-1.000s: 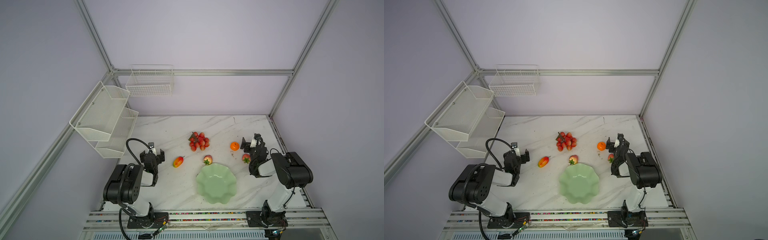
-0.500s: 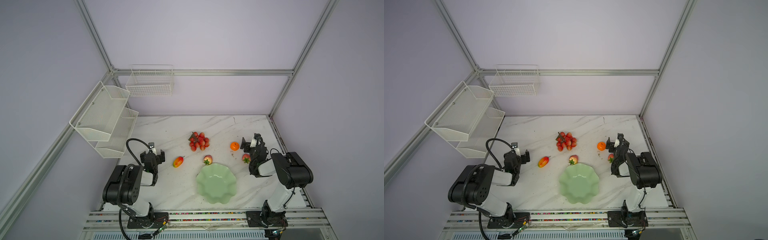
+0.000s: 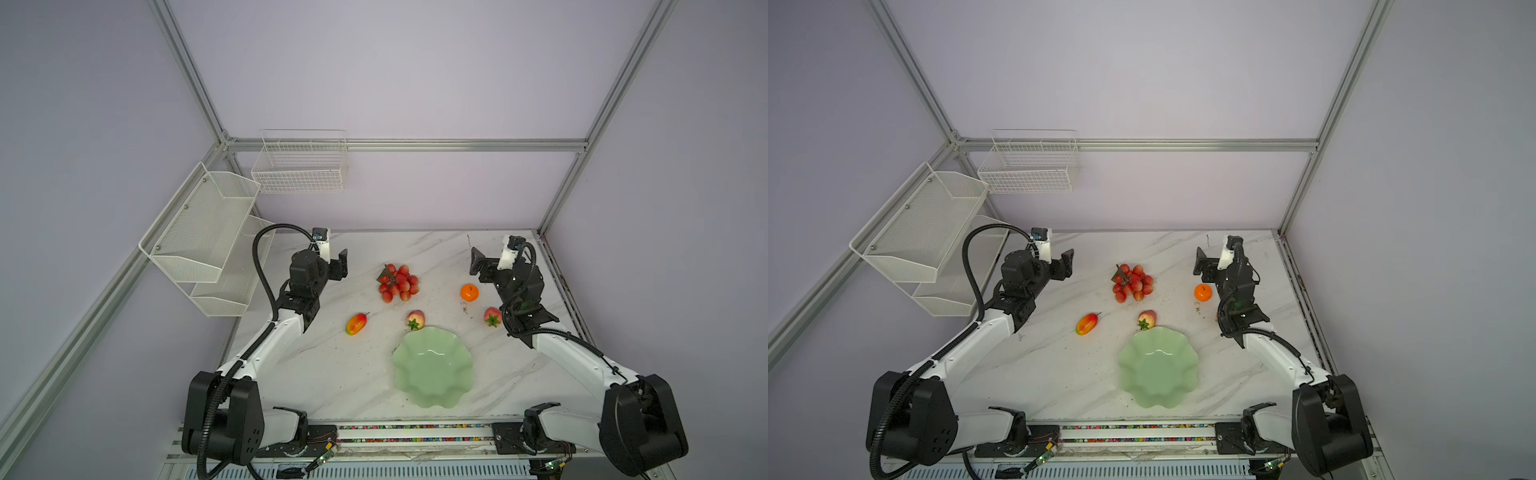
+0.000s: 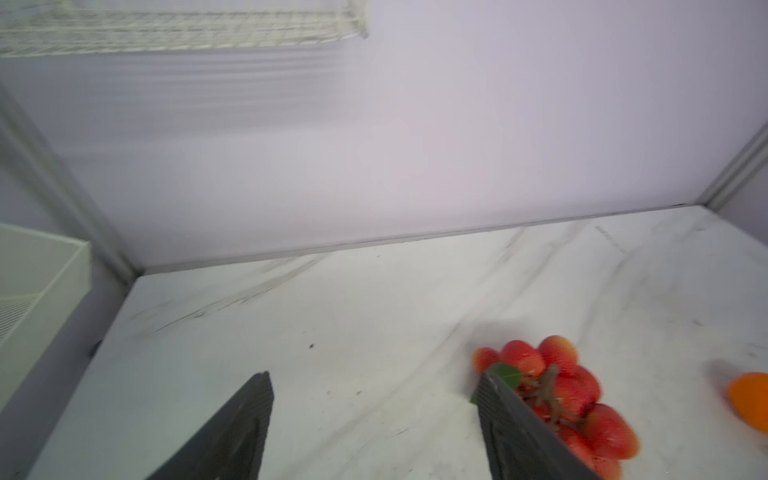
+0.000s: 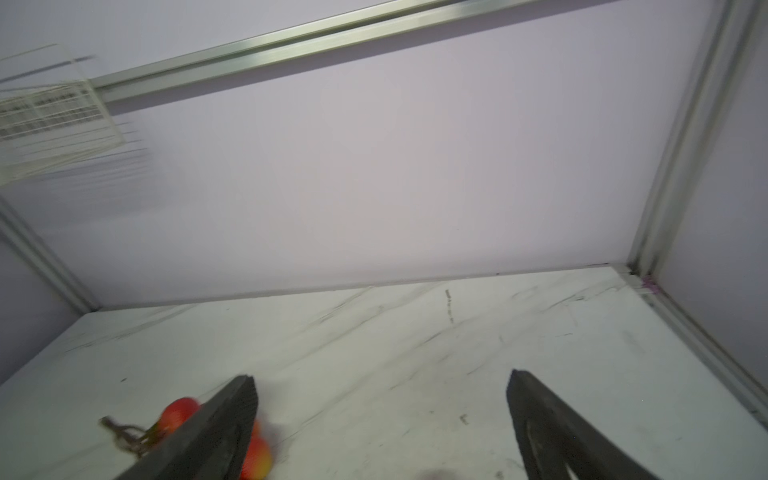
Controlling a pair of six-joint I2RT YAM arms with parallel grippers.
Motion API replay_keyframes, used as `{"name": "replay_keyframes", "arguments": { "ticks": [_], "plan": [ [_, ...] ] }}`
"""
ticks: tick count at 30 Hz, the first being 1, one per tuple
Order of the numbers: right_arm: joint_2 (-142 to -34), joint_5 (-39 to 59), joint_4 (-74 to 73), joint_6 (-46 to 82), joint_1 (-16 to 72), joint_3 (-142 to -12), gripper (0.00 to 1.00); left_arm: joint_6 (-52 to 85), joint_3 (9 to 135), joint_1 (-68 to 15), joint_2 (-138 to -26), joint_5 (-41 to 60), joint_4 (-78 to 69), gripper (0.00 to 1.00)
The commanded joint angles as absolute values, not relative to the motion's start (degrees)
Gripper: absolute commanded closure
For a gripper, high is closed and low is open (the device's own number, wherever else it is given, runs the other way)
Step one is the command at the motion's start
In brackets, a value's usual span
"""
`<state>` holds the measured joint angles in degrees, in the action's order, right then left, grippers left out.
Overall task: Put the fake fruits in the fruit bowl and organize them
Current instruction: 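Reach the left gripper to the strawberry bunch and grasp its stem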
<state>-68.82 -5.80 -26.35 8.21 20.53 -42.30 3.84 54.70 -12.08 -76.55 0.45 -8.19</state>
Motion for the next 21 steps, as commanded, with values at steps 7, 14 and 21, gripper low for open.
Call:
{"name": "replay_keyframes", "arguments": {
  "ticks": [7, 14, 21],
  "plan": [
    [-67.7, 1.1, -8.2, 21.2, 30.9, -45.6, 0.03, 8.7, 70.5, -17.3, -92.7, 19.9, -2.0, 0.36],
    [-68.4, -0.5, -9.8, 23.0, 34.3, -44.5, 0.03, 14.1, 73.6, -19.0, -100.8, 21.2, -7.9, 0.44],
    [-70.8, 0.6, -11.0, 22.6, 34.4, -44.7, 0.03, 14.2, 75.1, -19.7, -104.6, 18.5, -8.5, 0.46]
  ]
}}
